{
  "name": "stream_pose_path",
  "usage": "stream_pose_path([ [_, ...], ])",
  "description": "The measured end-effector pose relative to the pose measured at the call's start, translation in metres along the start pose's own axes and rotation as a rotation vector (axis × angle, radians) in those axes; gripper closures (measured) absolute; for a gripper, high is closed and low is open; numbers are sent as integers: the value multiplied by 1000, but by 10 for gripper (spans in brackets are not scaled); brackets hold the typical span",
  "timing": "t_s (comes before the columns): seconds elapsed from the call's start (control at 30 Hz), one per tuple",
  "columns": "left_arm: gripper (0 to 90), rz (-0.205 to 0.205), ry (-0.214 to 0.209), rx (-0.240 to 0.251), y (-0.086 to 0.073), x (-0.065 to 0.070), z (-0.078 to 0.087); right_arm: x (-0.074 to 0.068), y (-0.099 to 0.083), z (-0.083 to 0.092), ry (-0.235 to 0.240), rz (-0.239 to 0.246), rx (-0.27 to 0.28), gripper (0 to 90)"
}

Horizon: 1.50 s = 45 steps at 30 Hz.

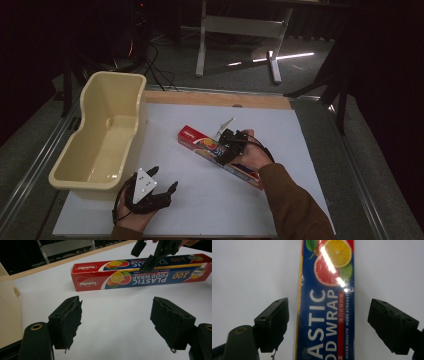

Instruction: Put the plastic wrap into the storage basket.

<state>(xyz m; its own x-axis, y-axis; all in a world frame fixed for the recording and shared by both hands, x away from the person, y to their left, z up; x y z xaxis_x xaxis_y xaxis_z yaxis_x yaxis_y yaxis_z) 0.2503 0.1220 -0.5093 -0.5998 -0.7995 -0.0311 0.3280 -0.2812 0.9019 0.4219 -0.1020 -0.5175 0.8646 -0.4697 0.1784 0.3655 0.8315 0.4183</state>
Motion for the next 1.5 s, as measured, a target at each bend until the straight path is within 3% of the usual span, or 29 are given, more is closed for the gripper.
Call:
stream_pose_path([
  [0.57, 247, 4, -3, -6, -1, 1, 0, 0, 12, -32, 61, 34, -163, 285],
  [0.7, 247, 5, -3, -7, -2, 1, 0, -2, 16, -36, 72, 70, -228, 308],
  [0.93, 247, 7, -4, -5, -2, 0, 1, -1, 20, -41, 115, 61, -326, 353],
  [1.07, 248, 9, -1, -5, -2, 0, 2, 2, 20, -39, 119, 2, -339, 396],
  [1.2, 251, 7, 0, -10, -3, 0, 2, 0, 20, -38, 111, -18, -352, 400],
  [1.47, 256, 4, -5, -12, -3, 2, 0, 4, 19, -28, 165, -237, -378, 401],
  [1.5, 256, 4, -5, -12, -3, 2, 0, 4, 19, -28, 165, -237, -378, 401],
])
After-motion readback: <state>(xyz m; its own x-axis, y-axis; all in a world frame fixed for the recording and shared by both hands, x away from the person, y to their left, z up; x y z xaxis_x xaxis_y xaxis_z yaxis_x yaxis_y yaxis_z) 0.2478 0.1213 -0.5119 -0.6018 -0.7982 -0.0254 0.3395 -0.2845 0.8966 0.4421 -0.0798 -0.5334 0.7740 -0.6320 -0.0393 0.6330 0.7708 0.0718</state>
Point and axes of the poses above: each handheld gripper's, and its own axes: z roughly backward along the jaws, y roughly out of its top, x roughly to its right, the point moved 5 cm from there along -z, roughly forward along the jaws, and after that the axes turned 5 degrees about -y, right-handed, at the moved point
